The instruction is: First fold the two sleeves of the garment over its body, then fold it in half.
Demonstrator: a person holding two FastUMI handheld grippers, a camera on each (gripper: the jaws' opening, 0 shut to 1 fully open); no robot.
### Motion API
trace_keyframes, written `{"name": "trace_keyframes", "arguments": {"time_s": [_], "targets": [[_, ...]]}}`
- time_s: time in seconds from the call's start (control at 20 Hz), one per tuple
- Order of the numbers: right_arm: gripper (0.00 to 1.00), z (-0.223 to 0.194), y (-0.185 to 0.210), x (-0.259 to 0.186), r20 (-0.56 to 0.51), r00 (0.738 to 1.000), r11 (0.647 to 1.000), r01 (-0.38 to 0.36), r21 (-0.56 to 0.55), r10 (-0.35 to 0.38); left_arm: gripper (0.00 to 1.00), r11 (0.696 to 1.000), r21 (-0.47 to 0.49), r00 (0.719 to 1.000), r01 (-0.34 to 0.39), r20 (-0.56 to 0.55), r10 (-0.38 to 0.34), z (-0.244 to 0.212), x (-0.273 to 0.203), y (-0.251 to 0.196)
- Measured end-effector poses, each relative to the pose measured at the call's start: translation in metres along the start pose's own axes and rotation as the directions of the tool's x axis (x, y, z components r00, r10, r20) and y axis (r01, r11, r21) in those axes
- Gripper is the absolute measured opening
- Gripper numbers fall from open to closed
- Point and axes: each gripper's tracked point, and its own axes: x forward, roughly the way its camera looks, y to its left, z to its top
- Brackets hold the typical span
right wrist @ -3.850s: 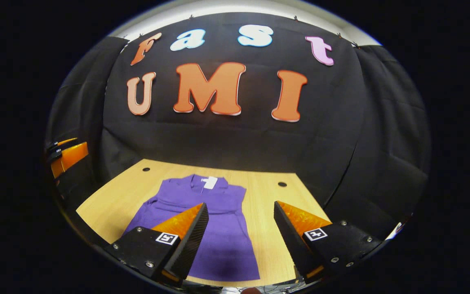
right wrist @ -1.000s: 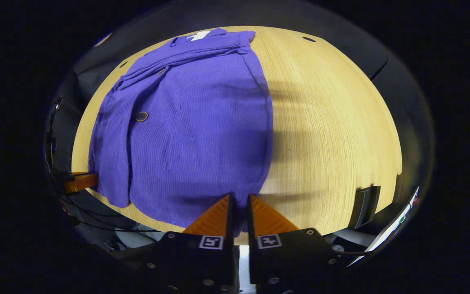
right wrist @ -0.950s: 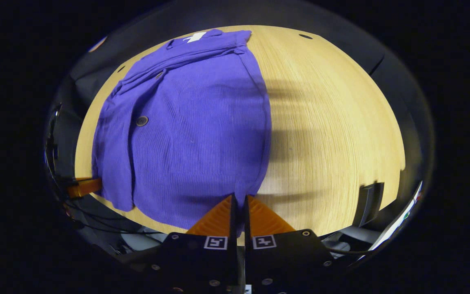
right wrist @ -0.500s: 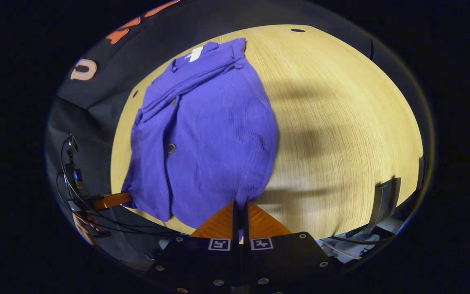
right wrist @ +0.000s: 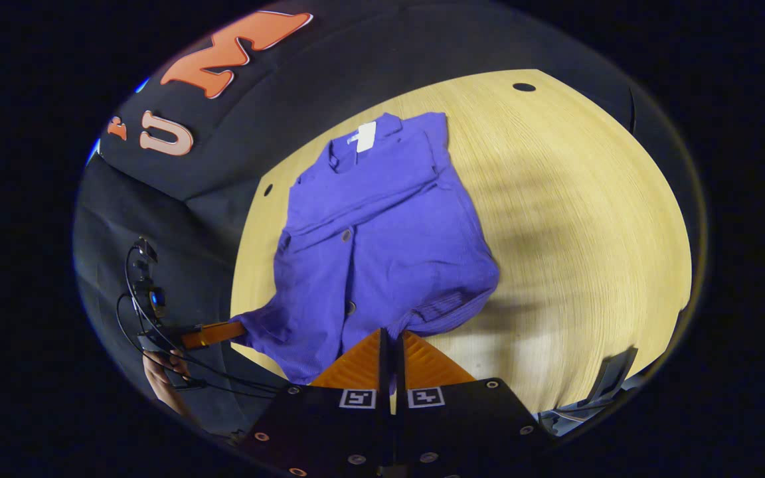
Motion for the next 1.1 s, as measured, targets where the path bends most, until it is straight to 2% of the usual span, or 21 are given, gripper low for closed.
{"name": "trace_keyframes", "arguments": {"time_s": [0.35,0.7,0.75,0.85,1.1], "targets": [[0.03,0.070,0.018,-0.006,0.065,0.996,0.998,-0.054,-0.019,0.055,0.05,0.999,0.036,0.997,0.004,0.077,-0.007,0.069,-0.021,-0.018],[0.02,0.135,0.037,-0.014,0.092,0.991,0.991,-0.086,-0.100,0.095,0.05,0.995,0.087,0.988,-0.038,0.155,0.024,0.144,-0.039,-0.032],[0.03,0.144,0.036,-0.014,0.099,0.992,0.991,-0.072,-0.111,0.083,0.07,0.995,0.088,0.987,-0.041,0.161,0.027,0.155,-0.040,-0.033],[0.02,0.165,0.040,-0.014,0.123,0.990,0.991,-0.058,-0.119,0.072,0.05,0.994,0.104,0.987,-0.034,0.163,0.017,0.179,-0.040,-0.035],[0.02,0.206,0.038,-0.003,0.154,0.988,0.996,0.005,-0.086,0.008,0.05,0.975,0.222,0.989,-0.023,0.144,-0.010,0.235,-0.025,-0.036]]}}
